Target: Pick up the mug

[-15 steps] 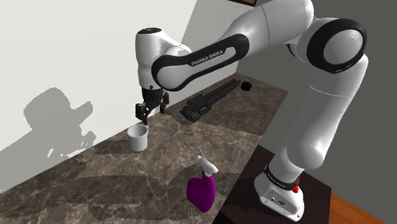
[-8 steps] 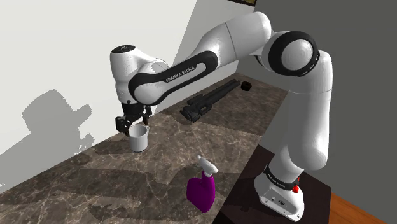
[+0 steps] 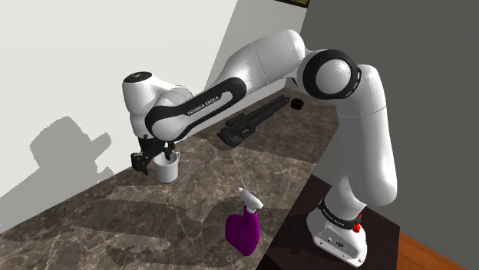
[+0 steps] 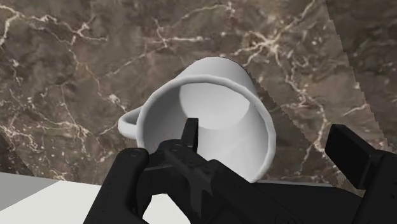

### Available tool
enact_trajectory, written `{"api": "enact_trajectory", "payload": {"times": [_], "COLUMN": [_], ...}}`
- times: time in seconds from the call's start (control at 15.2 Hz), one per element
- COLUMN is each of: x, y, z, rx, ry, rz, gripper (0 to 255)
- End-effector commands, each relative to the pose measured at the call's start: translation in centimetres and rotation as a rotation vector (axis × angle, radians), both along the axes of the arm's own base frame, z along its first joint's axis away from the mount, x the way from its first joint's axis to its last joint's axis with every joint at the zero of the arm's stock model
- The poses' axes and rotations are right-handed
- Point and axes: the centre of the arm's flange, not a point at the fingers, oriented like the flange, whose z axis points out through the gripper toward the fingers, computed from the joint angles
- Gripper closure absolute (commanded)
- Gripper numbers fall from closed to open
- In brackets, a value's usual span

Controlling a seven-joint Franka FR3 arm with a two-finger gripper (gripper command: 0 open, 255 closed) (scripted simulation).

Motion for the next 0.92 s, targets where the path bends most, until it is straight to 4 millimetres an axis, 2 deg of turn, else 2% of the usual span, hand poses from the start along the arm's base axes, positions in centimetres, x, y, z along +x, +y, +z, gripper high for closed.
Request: {"api": "enact_trajectory", "payload": {"times": [0.0, 0.13, 0.2, 0.79, 0.86], "x": [-0.09, -0.09, -0.1, -0.09, -0.09], "y": [-0.06, -0.06, -0.08, -0.06, -0.06], "z": [-1.17, -1.47, -1.48, -1.48, -0.95], "rx": [0.0, 0.0, 0.0, 0.0, 0.0], "ry": [0.0, 0.0, 0.0, 0.0, 0.0], "rz": [0.0, 0.0, 0.0, 0.0, 0.0], "gripper": [0, 0, 255, 255, 255]}}
